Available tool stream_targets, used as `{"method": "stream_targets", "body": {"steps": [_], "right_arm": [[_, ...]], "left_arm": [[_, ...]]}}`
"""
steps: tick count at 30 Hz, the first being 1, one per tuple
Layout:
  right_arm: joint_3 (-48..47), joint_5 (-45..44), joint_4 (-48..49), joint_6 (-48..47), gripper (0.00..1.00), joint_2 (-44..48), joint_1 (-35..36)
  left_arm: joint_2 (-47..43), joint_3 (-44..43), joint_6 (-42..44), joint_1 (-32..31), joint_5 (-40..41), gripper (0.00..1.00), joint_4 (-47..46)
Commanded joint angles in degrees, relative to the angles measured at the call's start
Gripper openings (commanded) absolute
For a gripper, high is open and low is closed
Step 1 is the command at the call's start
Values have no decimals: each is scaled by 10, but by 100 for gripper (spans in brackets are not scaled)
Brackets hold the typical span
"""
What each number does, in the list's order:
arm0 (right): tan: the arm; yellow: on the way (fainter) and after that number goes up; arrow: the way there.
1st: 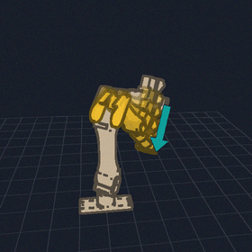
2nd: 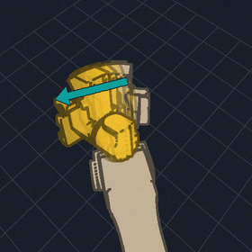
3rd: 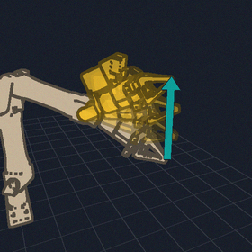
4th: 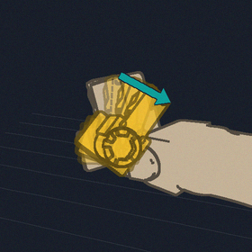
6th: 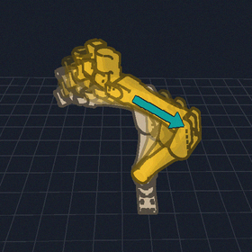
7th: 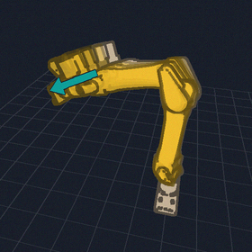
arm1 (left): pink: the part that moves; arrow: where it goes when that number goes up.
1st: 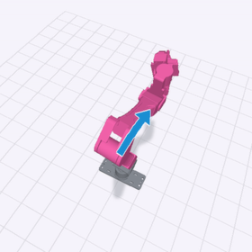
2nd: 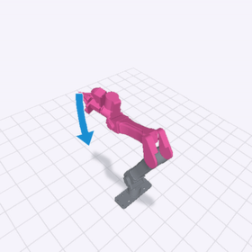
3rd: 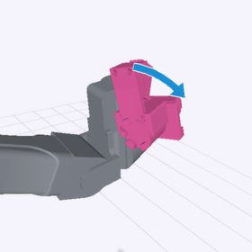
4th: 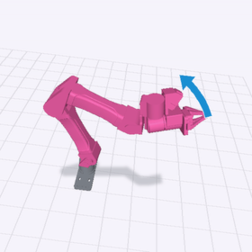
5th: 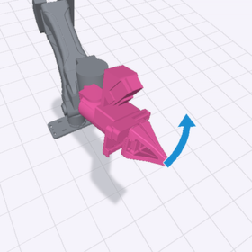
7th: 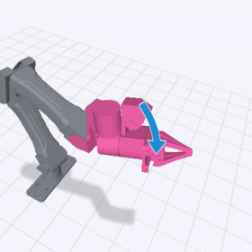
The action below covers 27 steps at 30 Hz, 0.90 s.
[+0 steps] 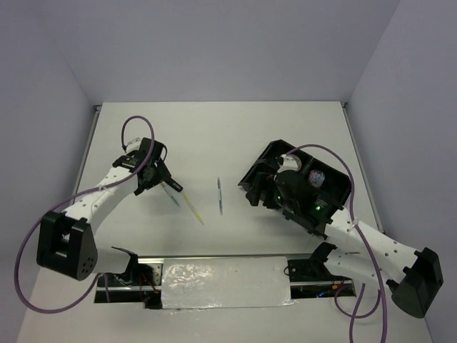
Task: Sort the stationery into containers
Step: Pick up the pen from the center of the board.
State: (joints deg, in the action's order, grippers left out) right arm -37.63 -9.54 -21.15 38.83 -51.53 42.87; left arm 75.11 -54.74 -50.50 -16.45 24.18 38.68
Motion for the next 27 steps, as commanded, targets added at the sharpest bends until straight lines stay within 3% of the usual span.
{"method": "stream_targets", "body": {"steps": [1, 10, 27], "right_arm": [[21, 17, 25, -27, 89, 27, 4], [42, 15, 15, -48, 89, 49, 4], [70, 25, 23, -51, 89, 51, 3]], "left_arm": [[38, -29, -38, -3, -26, 90, -58], [185, -94, -64, -25, -35, 89, -79], [269, -128, -95, -51, -16, 83, -85]]}}
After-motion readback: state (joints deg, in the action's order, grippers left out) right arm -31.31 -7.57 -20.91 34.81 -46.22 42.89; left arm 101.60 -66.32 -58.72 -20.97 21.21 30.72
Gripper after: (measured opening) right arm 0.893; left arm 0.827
